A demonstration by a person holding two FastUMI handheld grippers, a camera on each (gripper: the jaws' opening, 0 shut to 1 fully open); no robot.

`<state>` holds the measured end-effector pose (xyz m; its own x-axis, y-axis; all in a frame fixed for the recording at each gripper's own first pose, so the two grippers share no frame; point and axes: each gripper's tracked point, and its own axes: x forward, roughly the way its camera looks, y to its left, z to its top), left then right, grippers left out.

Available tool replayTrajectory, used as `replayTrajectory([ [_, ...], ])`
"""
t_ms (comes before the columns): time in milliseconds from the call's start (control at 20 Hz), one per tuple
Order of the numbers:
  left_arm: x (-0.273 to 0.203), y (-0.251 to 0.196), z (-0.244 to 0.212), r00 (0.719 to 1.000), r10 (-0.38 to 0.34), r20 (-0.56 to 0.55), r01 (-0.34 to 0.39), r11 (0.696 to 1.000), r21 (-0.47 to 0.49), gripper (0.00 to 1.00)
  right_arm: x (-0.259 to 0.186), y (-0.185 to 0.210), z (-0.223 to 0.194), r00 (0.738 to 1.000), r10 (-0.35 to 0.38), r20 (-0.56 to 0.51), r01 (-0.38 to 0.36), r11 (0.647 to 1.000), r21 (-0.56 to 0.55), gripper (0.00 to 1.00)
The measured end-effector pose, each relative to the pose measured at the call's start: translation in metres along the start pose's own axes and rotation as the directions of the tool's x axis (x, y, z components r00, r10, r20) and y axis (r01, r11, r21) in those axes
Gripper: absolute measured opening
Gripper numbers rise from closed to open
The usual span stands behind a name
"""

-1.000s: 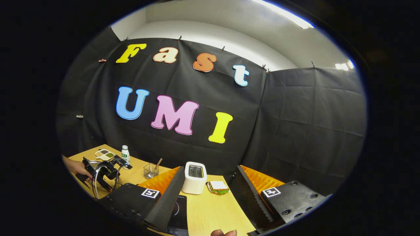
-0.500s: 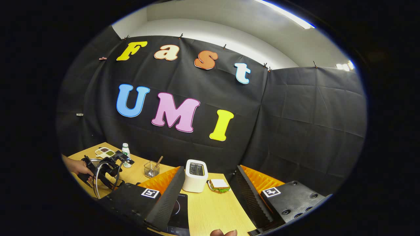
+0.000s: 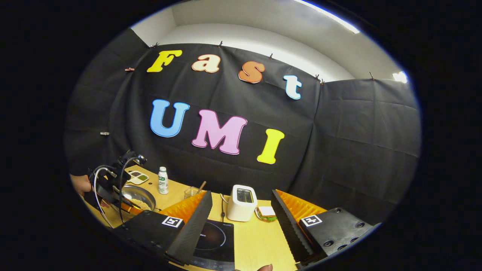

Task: First push the handle of the pot to place it horizontally, then grasp the pot with both hands and set it on the induction cooktop.

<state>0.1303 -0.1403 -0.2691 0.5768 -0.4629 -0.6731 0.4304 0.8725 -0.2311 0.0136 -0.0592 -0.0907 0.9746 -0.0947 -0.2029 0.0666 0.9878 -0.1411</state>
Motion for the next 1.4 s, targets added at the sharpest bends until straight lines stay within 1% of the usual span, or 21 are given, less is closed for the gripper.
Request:
replayTrajectory([
  [100,-0.025,0.018,0.004,0.997,0.040,0.066,-0.041,0.999,0.008,0.61,-0.002,0.021,-0.004,0.999,0.037,-0.012,-0.037,0.999,0.010,0.98],
  [200,-0.053,0.040,0.000,0.987,0.100,0.125,-0.102,0.995,0.006,0.96,-0.001,0.045,-0.005,0.997,0.079,-0.020,-0.079,0.997,0.021,0.98],
  [250,-0.063,0.052,0.000,0.980,0.126,0.155,-0.127,0.992,-0.003,0.99,-0.001,0.055,-0.007,0.995,0.096,-0.023,-0.095,0.995,0.020,0.98],
  [300,-0.073,0.061,-0.003,0.972,0.146,0.183,-0.145,0.989,-0.018,0.95,0.001,0.066,-0.009,0.993,0.113,-0.026,-0.113,0.993,0.017,0.98],
  [400,-0.094,0.083,-0.016,0.962,0.181,0.204,-0.172,0.983,-0.061,0.95,0.005,0.093,-0.016,0.986,0.159,-0.043,-0.158,0.987,0.021,0.98],
  [450,-0.101,0.099,-0.024,0.959,0.205,0.194,-0.193,0.978,-0.078,0.95,0.010,0.107,-0.022,0.981,0.187,-0.058,-0.186,0.982,0.035,0.98],
  [550,-0.115,0.132,-0.044,0.951,0.255,0.173,-0.239,0.965,-0.109,0.96,0.018,0.129,-0.036,0.970,0.223,-0.096,-0.215,0.973,0.086,0.98],
  [700,-0.125,0.172,-0.061,0.936,0.313,0.161,-0.289,0.945,-0.154,0.95,0.037,0.155,-0.059,0.957,0.245,-0.154,-0.224,0.964,0.146,0.98],
  [800,-0.127,0.201,-0.072,0.929,0.343,0.140,-0.321,0.934,-0.158,0.96,0.050,0.170,-0.073,0.948,0.258,-0.189,-0.229,0.960,0.159,0.98],
  [1000,-0.115,0.233,-0.081,0.934,0.342,0.105,-0.321,0.930,-0.178,0.96,0.076,0.203,-0.102,0.925,0.284,-0.255,-0.240,0.952,0.190,0.98],
  [1100,-0.099,0.245,-0.084,0.939,0.335,0.082,-0.316,0.931,-0.184,0.96,0.087,0.223,-0.121,0.905,0.310,-0.292,-0.258,0.945,0.202,0.98],
  [1200,-0.079,0.257,-0.082,0.943,0.327,0.061,-0.308,0.928,-0.208,0.96,0.097,0.244,-0.144,0.877,0.339,-0.341,-0.279,0.936,0.213,0.98],
  [1400,-0.035,0.286,-0.081,0.940,0.341,-0.021,-0.339,0.922,-0.185,0.96,0.118,0.275,-0.189,0.820,0.363,-0.441,-0.282,0.929,0.240,0.98],
])
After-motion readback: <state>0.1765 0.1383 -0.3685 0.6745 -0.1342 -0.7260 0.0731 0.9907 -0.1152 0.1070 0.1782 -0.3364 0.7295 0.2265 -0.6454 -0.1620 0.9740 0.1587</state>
